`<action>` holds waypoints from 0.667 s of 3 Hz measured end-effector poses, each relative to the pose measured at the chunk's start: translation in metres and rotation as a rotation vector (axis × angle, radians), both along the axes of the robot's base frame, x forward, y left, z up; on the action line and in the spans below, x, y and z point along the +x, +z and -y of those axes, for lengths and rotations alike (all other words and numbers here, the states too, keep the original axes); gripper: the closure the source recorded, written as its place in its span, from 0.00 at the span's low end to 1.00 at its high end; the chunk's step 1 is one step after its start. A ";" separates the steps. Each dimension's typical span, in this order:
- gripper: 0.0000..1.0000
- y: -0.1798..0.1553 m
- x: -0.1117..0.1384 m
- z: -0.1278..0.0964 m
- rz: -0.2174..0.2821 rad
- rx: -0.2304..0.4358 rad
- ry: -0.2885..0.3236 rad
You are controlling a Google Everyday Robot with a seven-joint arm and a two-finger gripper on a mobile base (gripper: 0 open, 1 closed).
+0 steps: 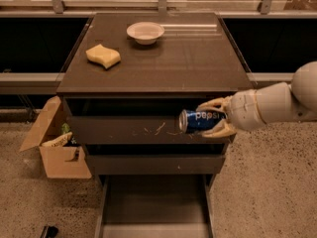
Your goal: Pick pepsi can from bottom drawer and place on counter
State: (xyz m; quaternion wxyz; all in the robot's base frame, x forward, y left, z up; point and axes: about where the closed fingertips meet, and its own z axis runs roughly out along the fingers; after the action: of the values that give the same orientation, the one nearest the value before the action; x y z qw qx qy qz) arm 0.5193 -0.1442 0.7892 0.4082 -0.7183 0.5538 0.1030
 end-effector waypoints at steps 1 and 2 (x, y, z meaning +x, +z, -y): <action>1.00 0.045 0.032 0.003 0.064 0.029 -0.020; 1.00 0.045 0.032 0.003 0.064 0.029 -0.020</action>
Offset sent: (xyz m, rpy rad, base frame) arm 0.0235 -0.0012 0.0329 0.0211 -0.0438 -0.0129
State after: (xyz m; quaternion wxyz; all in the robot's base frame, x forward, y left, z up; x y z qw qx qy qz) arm 0.5508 -0.1470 0.8343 0.4371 -0.7098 0.5460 0.0839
